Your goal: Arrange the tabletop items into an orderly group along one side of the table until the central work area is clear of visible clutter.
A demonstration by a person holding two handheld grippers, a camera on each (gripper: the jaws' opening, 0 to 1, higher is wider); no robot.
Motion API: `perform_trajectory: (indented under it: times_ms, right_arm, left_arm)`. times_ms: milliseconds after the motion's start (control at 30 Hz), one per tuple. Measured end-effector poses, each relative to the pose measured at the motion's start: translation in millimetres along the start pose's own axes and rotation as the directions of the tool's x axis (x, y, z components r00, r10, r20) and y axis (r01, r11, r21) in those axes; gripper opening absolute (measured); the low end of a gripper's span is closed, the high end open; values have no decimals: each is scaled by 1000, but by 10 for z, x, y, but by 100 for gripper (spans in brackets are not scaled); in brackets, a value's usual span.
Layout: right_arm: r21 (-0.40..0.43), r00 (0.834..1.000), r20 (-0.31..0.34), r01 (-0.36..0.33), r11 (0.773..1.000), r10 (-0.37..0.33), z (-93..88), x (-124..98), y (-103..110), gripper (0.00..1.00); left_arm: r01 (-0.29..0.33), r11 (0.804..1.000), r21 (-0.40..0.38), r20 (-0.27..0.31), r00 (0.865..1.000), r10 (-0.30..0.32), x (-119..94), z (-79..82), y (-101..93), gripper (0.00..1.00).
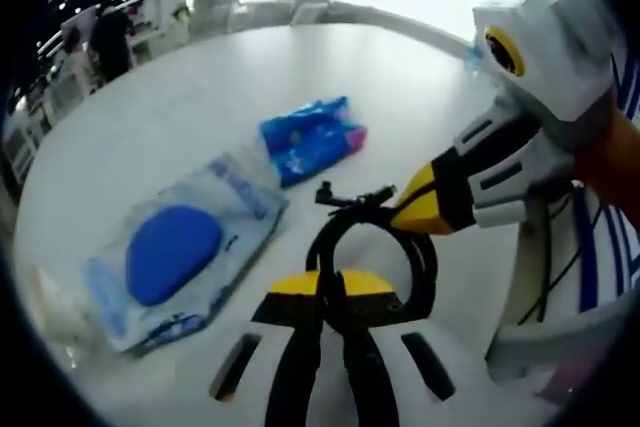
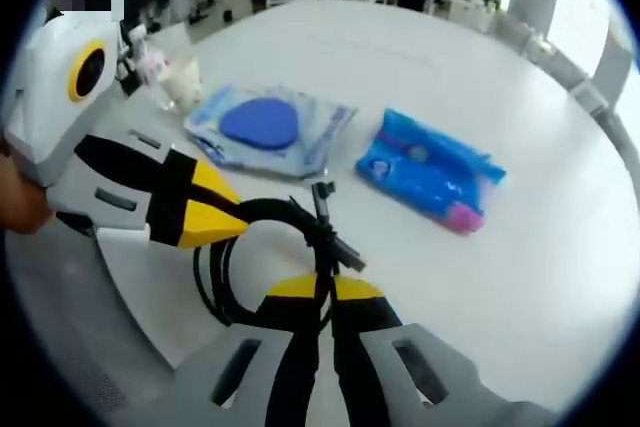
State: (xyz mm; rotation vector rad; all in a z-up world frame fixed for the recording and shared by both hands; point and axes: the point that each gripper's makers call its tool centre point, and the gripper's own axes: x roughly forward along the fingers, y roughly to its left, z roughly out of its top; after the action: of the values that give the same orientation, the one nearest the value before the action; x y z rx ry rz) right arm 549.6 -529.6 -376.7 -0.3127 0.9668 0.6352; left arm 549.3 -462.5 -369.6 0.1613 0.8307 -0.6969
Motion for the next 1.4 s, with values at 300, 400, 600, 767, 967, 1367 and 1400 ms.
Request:
perform_trajectory:
  times_ms: [300, 400, 600, 767, 967, 1367, 1400]
  right_arm:
    - [19, 1000, -15, -11, 1000, 11, -93, 90, -34, 3]
    - [28, 1000, -15, -8, 1000, 9, -109, 116, -71, 3]
    - [43, 1000, -7, 2, 999, -1, -71, 148, -133, 3]
    - [45, 1000, -5, 7, 999, -7, -15, 185, -169, 3]
    - [52, 1000, -2, 11, 999, -11, 38, 218, -201, 3]
    - [58, 1000, -9, 25, 998, -25, 66, 256, -280, 3]
    - [63, 1000, -8, 23, 998, -23, 66, 260, -282, 4]
  left_arm:
    - [7, 1000, -3, -16, 1000, -8, 119, -54, -2, 3]
    - [13, 1000, -7, -15, 1000, -14, 174, -53, 9, 3]
    - [16, 1000, -4, -9, 1000, -16, 224, -25, 35, 3]
    - [11, 1000, -4, -5, 1000, -11, 254, 18, 98, 3]
    - [5, 1000, 8, -8, 1000, -5, 292, 64, 161, 3]
    - [5, 1000, 23, -7, 1000, -5, 362, 103, 190, 4]
    - [8, 1000, 21, -5, 1000, -8, 360, 103, 192, 4]
